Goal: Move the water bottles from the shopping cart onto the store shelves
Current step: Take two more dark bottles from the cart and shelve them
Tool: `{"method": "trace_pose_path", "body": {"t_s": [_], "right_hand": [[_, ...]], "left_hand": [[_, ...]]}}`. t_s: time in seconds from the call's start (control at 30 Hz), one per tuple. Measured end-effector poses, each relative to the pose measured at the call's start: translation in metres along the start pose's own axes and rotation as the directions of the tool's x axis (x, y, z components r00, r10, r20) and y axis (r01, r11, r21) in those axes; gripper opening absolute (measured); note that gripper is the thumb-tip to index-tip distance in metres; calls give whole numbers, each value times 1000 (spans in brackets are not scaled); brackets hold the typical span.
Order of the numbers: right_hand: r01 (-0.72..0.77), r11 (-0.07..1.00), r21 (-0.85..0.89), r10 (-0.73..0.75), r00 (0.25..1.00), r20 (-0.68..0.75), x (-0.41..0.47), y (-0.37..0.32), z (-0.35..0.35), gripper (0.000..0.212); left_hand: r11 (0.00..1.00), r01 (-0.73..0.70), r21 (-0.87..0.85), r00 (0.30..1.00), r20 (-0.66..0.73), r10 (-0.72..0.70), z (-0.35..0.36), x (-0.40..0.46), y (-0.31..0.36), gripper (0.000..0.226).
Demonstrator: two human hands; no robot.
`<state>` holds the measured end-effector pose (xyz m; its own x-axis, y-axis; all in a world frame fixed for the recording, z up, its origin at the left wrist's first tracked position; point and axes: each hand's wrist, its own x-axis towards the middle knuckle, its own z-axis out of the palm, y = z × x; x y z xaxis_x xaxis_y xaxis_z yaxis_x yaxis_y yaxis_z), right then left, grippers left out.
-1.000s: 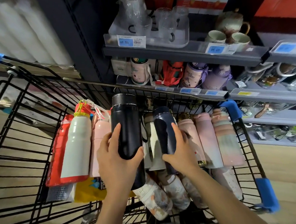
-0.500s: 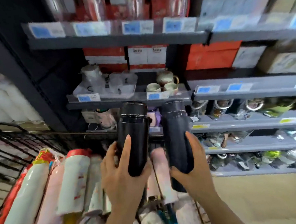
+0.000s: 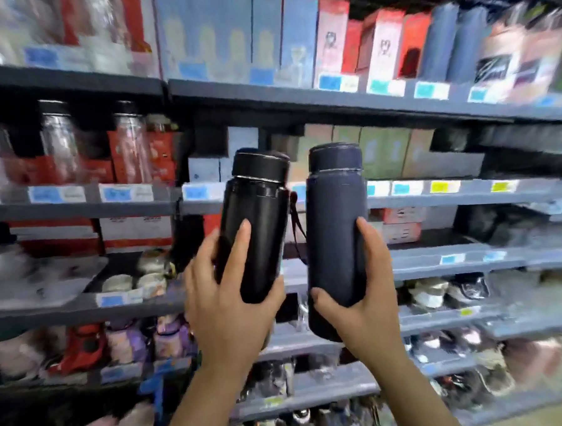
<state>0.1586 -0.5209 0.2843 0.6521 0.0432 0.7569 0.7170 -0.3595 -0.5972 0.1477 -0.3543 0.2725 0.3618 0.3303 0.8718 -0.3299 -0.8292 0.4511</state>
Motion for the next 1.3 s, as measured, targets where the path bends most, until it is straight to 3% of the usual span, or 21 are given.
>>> {"method": "trace_pose_path", "body": {"t_s": [0.2,0.4,0.67,0.93,1.3], "right_hand": [[182,981,-73,-192,966,-170,99,26,-84,94],[344,934,-101,-357,915,-187,212,64,-144,95],[459,880,-118,-474,852,-223,365,109,-190,99],[567,822,-47,-559,790,-250,484,154,-214,102],[533,833,147,-507,843,-180,558,239,-186,105]], "left_hand": [[974,-167,-152,972,-192,136,90,76,77,73],[913,-297,-279,913,-365,185,187,176,138,80],[879,-457,-133,771,-553,317,297,311,189,87],[885,-447,-128,750,-593,293,391,372,219,93],[931,-356,77,768,-544,339,464,385,209,102]]}}
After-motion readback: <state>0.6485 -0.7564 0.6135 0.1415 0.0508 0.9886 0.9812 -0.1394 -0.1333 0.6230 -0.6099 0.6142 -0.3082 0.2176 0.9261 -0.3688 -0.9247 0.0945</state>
